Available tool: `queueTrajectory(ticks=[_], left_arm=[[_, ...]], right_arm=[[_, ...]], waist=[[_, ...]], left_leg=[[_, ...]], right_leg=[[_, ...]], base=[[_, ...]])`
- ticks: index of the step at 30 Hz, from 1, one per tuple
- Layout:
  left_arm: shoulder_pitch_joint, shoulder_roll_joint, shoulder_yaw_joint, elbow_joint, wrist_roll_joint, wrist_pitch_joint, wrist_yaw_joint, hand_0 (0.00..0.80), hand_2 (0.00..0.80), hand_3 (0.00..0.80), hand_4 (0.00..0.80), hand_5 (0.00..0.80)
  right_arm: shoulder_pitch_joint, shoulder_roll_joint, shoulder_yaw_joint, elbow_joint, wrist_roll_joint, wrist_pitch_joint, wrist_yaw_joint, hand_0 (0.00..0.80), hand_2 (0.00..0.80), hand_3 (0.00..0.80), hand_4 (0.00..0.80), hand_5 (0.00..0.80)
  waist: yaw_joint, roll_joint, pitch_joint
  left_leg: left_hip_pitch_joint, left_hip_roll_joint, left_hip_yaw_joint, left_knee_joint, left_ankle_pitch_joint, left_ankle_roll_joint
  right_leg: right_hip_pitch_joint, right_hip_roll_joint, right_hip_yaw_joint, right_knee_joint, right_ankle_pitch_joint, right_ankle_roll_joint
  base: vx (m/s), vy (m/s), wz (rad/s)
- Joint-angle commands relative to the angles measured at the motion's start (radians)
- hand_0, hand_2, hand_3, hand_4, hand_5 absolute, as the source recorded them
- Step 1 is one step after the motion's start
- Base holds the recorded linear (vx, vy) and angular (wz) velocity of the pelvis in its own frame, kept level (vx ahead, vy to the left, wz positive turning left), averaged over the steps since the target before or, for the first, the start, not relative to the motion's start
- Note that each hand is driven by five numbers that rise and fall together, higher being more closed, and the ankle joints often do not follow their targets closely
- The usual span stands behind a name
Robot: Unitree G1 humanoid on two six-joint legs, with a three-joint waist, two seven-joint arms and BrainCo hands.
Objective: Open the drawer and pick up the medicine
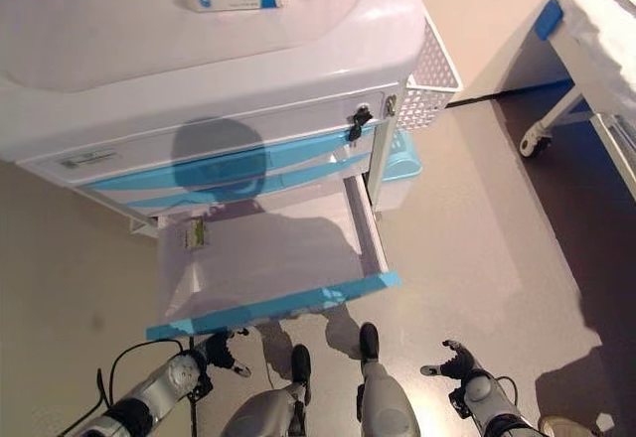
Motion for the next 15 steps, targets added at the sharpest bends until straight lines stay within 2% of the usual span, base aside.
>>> queueTrajectory(ticks=[1, 3, 4, 7, 8, 11, 15], left_arm=[[-0.128, 0.037, 0.061, -0.06, 0.016, -0.006, 0.05, 0.0, 0.0, 0.0, 0.0, 0.0], [-0.141, 0.049, 0.072, -0.066, 0.012, -0.003, 0.053, 0.0, 0.0, 0.0, 0.0, 0.0], [-0.164, 0.078, 0.089, -0.078, 0.006, 0.0, 0.058, 0.0, 0.0, 0.0, 0.0, 0.0], [-0.19, 0.109, 0.108, -0.07, 0.008, 0.001, 0.07, 0.0, 0.0, 0.0, 0.0, 0.0], [-0.207, 0.134, 0.115, -0.054, 0.014, 0.004, 0.076, 0.0, 0.0, 0.0, 0.0, 0.0], [-0.259, 0.175, 0.119, 0.002, 0.026, 0.012, 0.085, 0.0, 0.0, 0.0, 0.0, 0.0], [-0.321, 0.216, 0.122, 0.046, 0.026, 0.018, 0.093, 0.0, 0.0, 0.0, 0.0, 0.0]], right_arm=[[-0.022, -0.046, 0.041, -0.011, -0.006, 0.01, 0.005, 0.0, 0.0, 0.0, 0.0, 0.0], [-0.024, -0.046, 0.04, -0.013, -0.002, 0.011, 0.009, 0.0, 0.0, 0.0, 0.0, 0.0], [-0.025, -0.045, 0.04, -0.018, 0.002, 0.012, 0.012, 0.0, 0.0, 0.0, 0.0, 0.0], [-0.026, -0.039, 0.047, -0.019, 0.002, 0.01, 0.019, 0.0, 0.0, 0.0, 0.0, 0.0], [-0.024, -0.038, 0.06, -0.029, -0.006, 0.009, 0.028, 0.0, 0.0, 0.0, 0.0, 0.0], [-0.027, -0.034, 0.074, -0.031, -0.006, 0.008, 0.036, 0.0, 0.0, 0.0, 0.0, 0.0], [-0.024, -0.028, 0.084, -0.042, 0.002, 0.005, 0.042, 0.0, 0.0, 0.0, 0.0, 0.0]], waist=[[-0.028, -0.016, -0.004], [-0.03, -0.02, -0.001], [-0.032, -0.027, 0.0], [-0.034, -0.037, 0.0], [-0.033, -0.045, -0.002], [-0.037, -0.059, -0.005], [-0.042, -0.071, -0.002]], left_leg=[[-0.121, -0.025, -0.006, 0.157, -0.054, 0.03], [-0.127, -0.025, 0.006, 0.169, -0.062, 0.032], [-0.14, -0.022, 0.035, 0.193, -0.076, 0.035], [-0.151, -0.017, 0.063, 0.212, -0.089, 0.037], [-0.163, -0.013, 0.086, 0.226, -0.099, 0.039], [-0.175, -0.006, 0.123, 0.246, -0.114, 0.044], [-0.183, 0.0, 0.15, 0.27, -0.131, 0.049]], right_leg=[[-0.067, -0.007, 0.03, 0.181, -0.074, 0.049], [-0.077, -0.005, 0.044, 0.188, -0.071, 0.051], [-0.098, 0.002, 0.077, 0.196, -0.063, 0.054], [-0.117, 0.008, 0.108, 0.201, -0.055, 0.059], [-0.133, 0.014, 0.135, 0.205, -0.049, 0.062], [-0.156, 0.022, 0.172, 0.21, -0.043, 0.068], [-0.168, 0.03, 0.204, 0.218, -0.042, 0.075]], base=[[-0.031, 0.074, -0.27], [-0.027, 0.066, -0.24], [-0.031, 0.074, -0.3], [-0.025, 0.079, -0.56], [-0.011, 0.07, -0.42], [-0.017, 0.07, -0.53], [-0.007, 0.051, -0.24]])
